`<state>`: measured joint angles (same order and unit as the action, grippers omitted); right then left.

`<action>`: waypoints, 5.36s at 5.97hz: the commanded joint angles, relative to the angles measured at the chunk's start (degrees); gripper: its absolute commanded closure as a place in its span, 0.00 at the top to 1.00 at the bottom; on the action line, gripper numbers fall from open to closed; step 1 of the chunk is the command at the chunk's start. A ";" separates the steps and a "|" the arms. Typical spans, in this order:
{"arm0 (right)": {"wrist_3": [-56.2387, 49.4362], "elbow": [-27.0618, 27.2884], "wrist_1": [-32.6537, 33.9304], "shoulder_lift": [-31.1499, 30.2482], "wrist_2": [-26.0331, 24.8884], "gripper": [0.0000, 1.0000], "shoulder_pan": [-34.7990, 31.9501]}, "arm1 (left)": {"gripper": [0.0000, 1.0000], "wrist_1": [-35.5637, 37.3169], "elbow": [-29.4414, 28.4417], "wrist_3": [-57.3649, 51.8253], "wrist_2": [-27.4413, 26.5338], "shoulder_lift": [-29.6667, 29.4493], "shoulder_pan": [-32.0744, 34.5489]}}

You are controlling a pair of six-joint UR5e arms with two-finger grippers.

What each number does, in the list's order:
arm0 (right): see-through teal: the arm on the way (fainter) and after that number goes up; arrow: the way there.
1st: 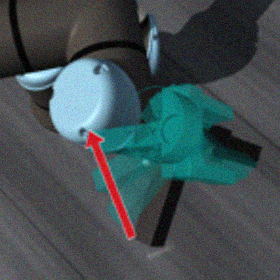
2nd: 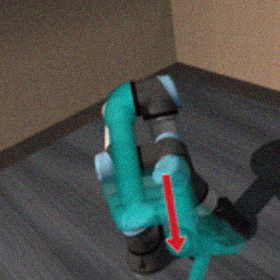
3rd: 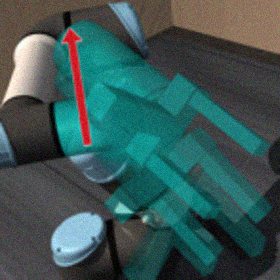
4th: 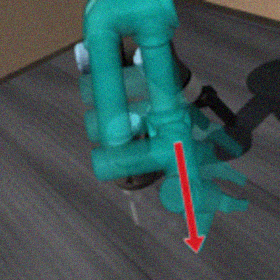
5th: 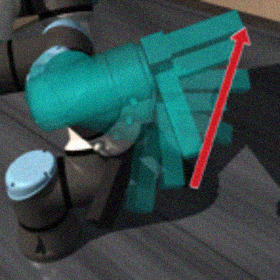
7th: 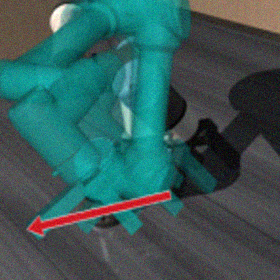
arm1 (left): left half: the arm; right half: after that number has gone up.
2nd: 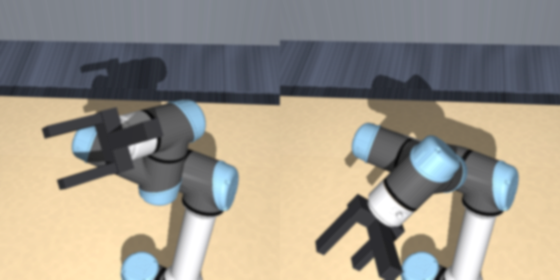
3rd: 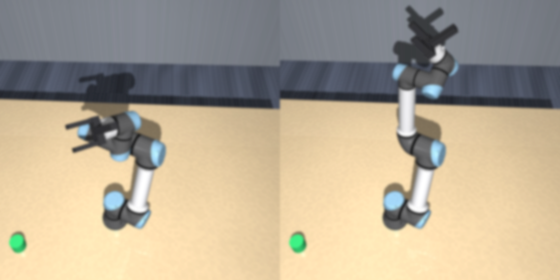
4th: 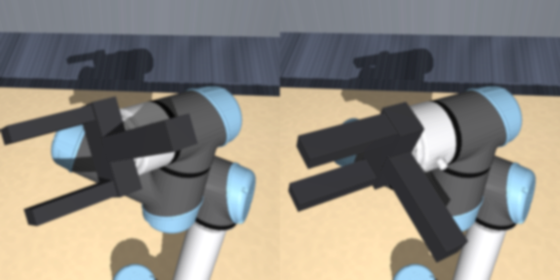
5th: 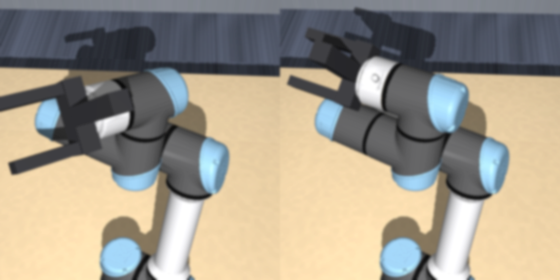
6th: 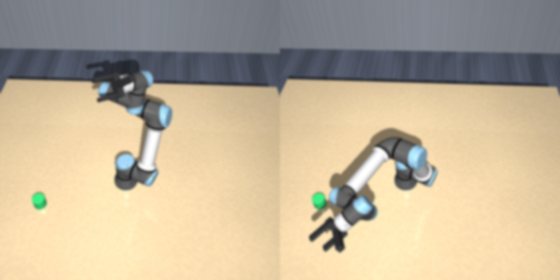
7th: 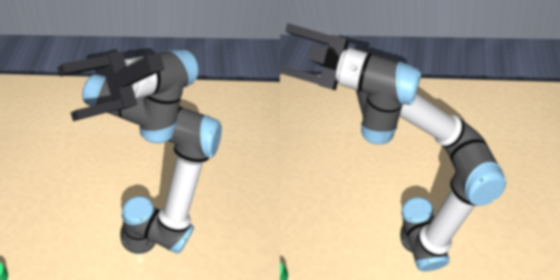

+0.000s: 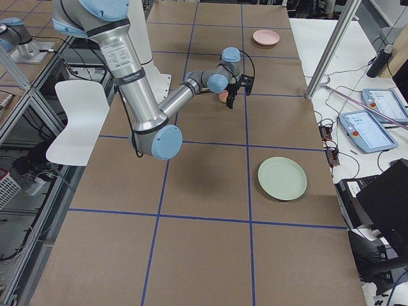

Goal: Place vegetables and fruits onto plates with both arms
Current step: 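Move the right gripper over the pale peach beside the pomegranate, then close the right gripper on the pale peach and lift it, then carry the peach with the right gripper onto the green plate and release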

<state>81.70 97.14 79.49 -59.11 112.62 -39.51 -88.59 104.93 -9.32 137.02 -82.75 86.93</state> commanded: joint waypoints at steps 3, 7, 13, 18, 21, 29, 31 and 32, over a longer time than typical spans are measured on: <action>13.48 -15.30 0.22 14.45 -9.32 1.00 6.27 | 1.00 0.00 -1.30 0.00 0.00 -1.28 -0.18; 5.08 -13.91 14.09 16.39 -11.54 1.00 7.43 | 1.00 0.00 -1.57 0.00 0.00 -1.28 -0.18; 5.93 -13.99 10.77 14.38 -14.09 1.00 10.24 | 1.00 0.00 -1.66 0.00 0.00 -1.28 -0.18; 5.75 -12.68 10.68 14.81 -13.74 0.27 10.95 | 1.00 0.00 -1.57 0.00 0.00 -1.28 -0.18; 2.70 -6.00 10.95 12.26 -14.09 0.00 7.98 | 1.00 0.08 -1.48 0.00 0.09 -1.28 -0.18; -62.37 -10.81 -1.97 -5.31 3.28 0.00 -21.62 | 1.00 0.08 -1.75 -0.09 0.09 -1.28 -0.27; -68.34 -24.89 -16.88 -5.32 5.15 0.00 -25.78 | 1.00 0.08 -1.75 -0.18 0.09 -1.19 -0.27; -68.34 -31.77 -25.88 -5.40 5.77 0.00 -26.32 | 1.00 0.08 -1.75 -0.09 0.09 -1.19 -0.27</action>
<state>13.95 72.45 62.64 -64.41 117.59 -64.93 -88.49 103.18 -9.45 137.11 -83.94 86.64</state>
